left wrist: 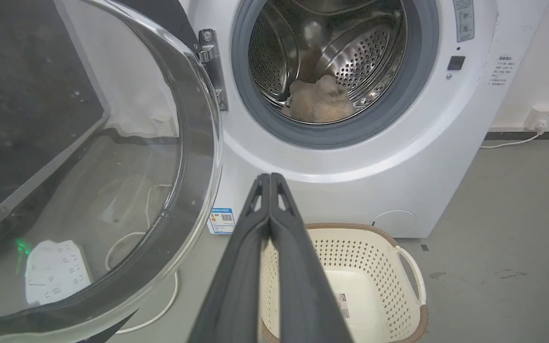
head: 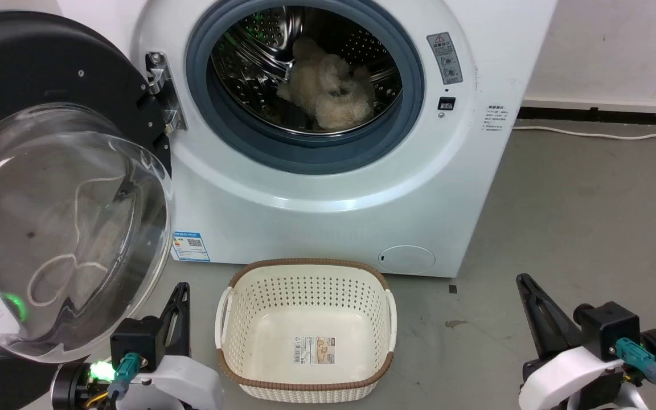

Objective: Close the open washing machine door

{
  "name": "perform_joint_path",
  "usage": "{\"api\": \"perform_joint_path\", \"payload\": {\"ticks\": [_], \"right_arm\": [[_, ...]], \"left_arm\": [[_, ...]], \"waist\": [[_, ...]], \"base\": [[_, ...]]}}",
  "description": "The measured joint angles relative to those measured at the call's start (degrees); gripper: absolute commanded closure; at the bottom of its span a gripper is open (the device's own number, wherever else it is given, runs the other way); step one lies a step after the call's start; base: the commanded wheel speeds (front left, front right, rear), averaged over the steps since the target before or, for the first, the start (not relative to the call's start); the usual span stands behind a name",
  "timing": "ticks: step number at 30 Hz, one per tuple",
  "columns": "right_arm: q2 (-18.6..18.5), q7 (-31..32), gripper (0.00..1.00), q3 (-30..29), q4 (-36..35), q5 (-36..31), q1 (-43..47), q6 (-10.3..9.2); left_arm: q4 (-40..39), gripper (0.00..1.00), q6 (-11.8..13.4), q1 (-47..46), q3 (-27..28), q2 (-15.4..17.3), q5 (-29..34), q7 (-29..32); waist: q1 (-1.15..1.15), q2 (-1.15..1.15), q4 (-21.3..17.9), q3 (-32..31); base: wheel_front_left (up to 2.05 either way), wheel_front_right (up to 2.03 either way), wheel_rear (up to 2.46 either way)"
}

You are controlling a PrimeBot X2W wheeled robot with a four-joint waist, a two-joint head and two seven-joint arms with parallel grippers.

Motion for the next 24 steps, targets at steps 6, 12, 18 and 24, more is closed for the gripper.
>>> {"api": "perform_joint_path", "payload": {"ticks": [6,12,18,24], "right_arm": [[0.0,0.0,1.0,0.0,0.0,0.0,0.0,0.0],[0.0,0.0,1.0,0.0,0.0,0.0,0.0,0.0],[0.0,0.0,1.0,0.0,0.0,0.0,0.0,0.0],[0.0,0.0,0.0,0.1,0.0,0.0,-0.1,0.0]], "left_arm": [[0.0,1.0,0.0,0.0,0.0,0.0,0.0,0.0],[0.0,1.0,0.0,0.0,0.0,0.0,0.0,0.0],[0.0,1.0,0.0,0.0,0.0,0.0,0.0,0.0],[0.0,0.0,0.0,0.0,0.0,0.0,0.0,0.0]], "waist": [[0.0,0.0,0.0,0.0],[0.0,0.0,0.0,0.0],[0.0,0.0,0.0,0.0],[0.0,0.0,0.0,0.0]], "base": [[0.0,0.0,0.0],[0.0,0.0,0.0],[0.0,0.0,0.0],[0.0,0.0,0.0]]}}
